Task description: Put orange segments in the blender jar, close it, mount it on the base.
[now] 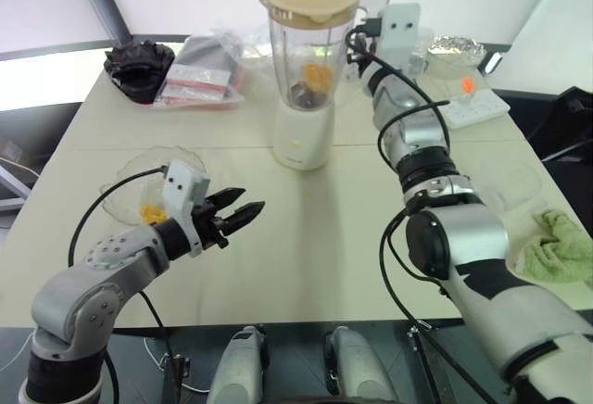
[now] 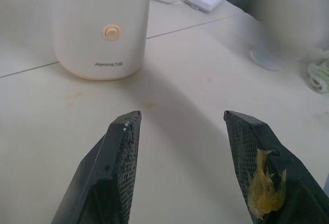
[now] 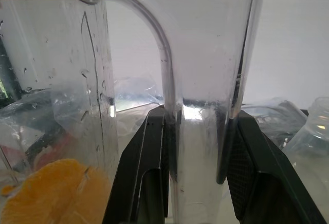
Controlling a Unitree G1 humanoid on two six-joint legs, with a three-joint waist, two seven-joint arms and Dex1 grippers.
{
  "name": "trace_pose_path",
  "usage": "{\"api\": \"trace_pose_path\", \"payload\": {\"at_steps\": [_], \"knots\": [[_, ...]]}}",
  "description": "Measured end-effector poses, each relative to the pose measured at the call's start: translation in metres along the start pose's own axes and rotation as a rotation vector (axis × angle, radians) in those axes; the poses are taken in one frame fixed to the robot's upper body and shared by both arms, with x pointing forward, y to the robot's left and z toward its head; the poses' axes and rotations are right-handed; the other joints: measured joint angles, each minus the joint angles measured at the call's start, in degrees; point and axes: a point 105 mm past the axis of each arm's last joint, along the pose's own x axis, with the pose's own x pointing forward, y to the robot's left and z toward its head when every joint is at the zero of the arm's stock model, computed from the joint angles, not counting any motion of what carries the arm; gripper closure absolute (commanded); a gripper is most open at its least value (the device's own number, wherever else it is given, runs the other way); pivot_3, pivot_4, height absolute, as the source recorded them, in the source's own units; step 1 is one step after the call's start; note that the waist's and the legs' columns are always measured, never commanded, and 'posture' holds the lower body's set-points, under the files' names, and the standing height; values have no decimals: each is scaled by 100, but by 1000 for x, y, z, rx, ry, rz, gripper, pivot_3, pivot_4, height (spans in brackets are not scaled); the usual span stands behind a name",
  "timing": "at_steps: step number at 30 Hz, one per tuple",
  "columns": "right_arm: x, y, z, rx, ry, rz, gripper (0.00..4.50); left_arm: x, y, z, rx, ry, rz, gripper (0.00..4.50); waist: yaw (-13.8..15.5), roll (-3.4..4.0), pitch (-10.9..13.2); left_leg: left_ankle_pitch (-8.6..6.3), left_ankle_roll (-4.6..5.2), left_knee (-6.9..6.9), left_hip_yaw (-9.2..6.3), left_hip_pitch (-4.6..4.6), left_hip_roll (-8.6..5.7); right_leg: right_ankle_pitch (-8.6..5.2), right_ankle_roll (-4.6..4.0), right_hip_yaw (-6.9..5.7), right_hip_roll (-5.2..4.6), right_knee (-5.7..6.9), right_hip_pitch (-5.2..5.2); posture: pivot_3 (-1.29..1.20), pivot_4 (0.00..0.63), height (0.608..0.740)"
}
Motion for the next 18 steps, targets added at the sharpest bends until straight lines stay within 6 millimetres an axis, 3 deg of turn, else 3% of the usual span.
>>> {"api": "trace_pose_path", "payload": {"at_steps": [8,12,15,18], "knots": [[-3,-1,-3,-7,-10,6,3629,-1,-2,-2,-2,6,2,1855,5,-1,-1,0,0,2,0,1,0,0,-1,0,-1,0,2,0,150,740],[-8,-1,-15,-32,14,21,1698,-1,-2,-2,0,5,0,1789,1,-4,-3,0,0,3,-1,6,1,1,-1,0,1,0,7,0,150,740],[-16,-4,-46,-43,104,22,152,0,-3,-3,0,7,-5,1789,-1,-2,-1,0,0,3,1,5,1,1,-3,1,0,0,5,0,150,740],[-21,-7,-61,-56,153,16,38,0,-3,-2,0,7,-7,1789,-5,-1,-1,0,0,2,2,3,1,2,-3,1,1,0,1,0,150,740]]}}
